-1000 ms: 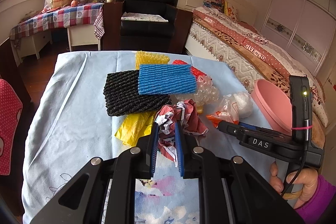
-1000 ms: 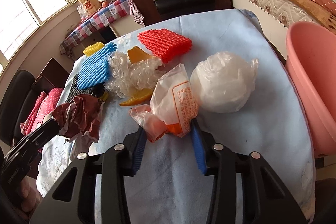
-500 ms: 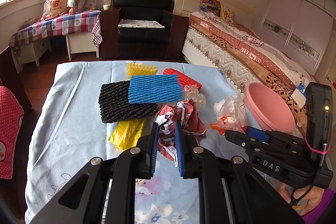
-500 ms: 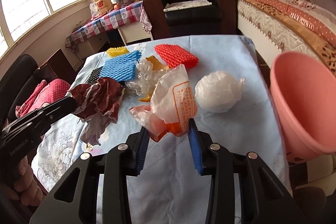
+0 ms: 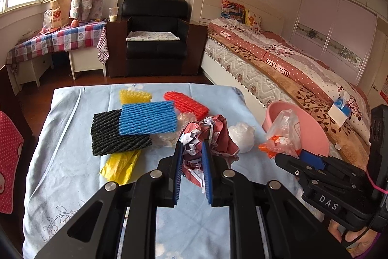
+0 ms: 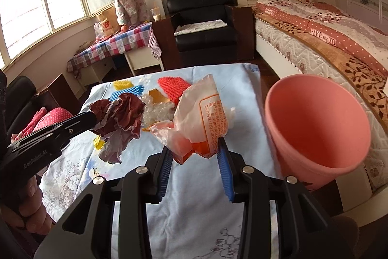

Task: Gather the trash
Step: 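Carry the paper and the plastic bag over the pink basin with both tools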

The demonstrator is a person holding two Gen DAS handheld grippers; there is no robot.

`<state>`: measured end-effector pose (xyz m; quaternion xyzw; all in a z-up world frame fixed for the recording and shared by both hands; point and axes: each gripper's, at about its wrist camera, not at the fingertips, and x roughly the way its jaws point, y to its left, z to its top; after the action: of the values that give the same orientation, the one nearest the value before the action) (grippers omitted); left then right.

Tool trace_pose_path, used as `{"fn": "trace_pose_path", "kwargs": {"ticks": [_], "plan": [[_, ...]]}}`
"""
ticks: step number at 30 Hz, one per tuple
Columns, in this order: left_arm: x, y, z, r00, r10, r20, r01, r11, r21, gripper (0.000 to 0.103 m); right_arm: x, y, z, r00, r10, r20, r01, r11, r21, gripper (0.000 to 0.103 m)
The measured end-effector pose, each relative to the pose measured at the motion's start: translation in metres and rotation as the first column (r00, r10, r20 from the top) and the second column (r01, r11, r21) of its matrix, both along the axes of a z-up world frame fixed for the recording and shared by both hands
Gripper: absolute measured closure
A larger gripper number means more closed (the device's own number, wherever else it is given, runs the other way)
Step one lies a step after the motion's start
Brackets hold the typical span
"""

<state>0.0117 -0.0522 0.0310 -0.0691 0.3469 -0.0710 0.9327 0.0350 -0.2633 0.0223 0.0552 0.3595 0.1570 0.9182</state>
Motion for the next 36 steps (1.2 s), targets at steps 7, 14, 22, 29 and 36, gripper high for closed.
{"fn": "trace_pose_path", "kwargs": {"ticks": [7, 14, 22, 29, 36], "plan": [[0.008, -0.027, 0.011, 0.999, -0.032, 0.034, 0.032, 0.999, 0.004, 0.088, 0.002, -0.037, 0.007, 0.996, -0.089, 0.03, 0.089, 0.996, 0.017, 0.066], [0.021, -0.055, 0.018, 0.996, -0.067, 0.055, 0.067, 0.998, 0.008, 0.088, 0.012, -0.077, 0.005, 0.98, -0.195, 0.038, 0.194, 0.981, 0.029, 0.066], [0.045, -0.095, 0.017, 0.992, -0.114, 0.062, 0.113, 0.993, 0.024, 0.088, 0.027, -0.119, -0.007, 0.95, -0.312, 0.013, 0.312, 0.95, 0.015, 0.066], [0.069, -0.131, 0.012, 0.988, -0.145, 0.054, 0.143, 0.989, 0.042, 0.088, 0.033, -0.139, -0.017, 0.927, -0.374, 0.005, 0.374, 0.927, 0.002, 0.066], [0.092, -0.164, 0.003, 0.984, -0.174, 0.032, 0.172, 0.984, 0.055, 0.088, 0.041, -0.15, -0.024, 0.917, -0.4, 0.005, 0.4, 0.916, -0.019, 0.066]]}}
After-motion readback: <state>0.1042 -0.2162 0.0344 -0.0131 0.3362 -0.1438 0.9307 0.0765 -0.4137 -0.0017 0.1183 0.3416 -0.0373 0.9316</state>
